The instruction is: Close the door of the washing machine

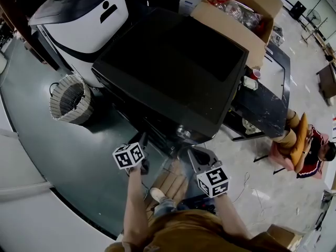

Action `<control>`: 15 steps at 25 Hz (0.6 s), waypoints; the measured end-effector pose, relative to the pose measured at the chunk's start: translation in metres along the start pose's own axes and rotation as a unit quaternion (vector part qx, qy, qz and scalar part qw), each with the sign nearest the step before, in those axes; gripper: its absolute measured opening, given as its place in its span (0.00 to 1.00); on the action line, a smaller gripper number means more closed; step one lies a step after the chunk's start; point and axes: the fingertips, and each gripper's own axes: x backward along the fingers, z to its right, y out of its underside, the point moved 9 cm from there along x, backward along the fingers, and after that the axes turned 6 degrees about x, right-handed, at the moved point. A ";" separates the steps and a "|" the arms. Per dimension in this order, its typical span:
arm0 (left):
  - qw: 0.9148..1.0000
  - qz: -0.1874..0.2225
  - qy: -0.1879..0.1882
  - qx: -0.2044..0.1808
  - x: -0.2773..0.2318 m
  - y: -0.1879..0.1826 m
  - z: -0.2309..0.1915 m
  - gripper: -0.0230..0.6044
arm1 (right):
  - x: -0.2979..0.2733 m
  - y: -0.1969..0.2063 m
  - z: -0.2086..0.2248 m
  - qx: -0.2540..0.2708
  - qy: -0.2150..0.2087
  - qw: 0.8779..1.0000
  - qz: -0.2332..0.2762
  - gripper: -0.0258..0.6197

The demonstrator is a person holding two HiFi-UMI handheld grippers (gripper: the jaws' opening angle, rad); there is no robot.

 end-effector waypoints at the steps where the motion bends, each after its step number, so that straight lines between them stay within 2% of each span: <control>1: 1.000 -0.001 0.002 0.001 -0.001 0.000 0.000 0.27 | 0.000 -0.001 0.001 0.000 0.000 1.000 0.002 0.06; 15: 1.000 -0.005 0.016 0.013 -0.018 -0.008 0.009 0.28 | -0.004 -0.006 0.011 0.003 -0.010 1.000 0.019 0.06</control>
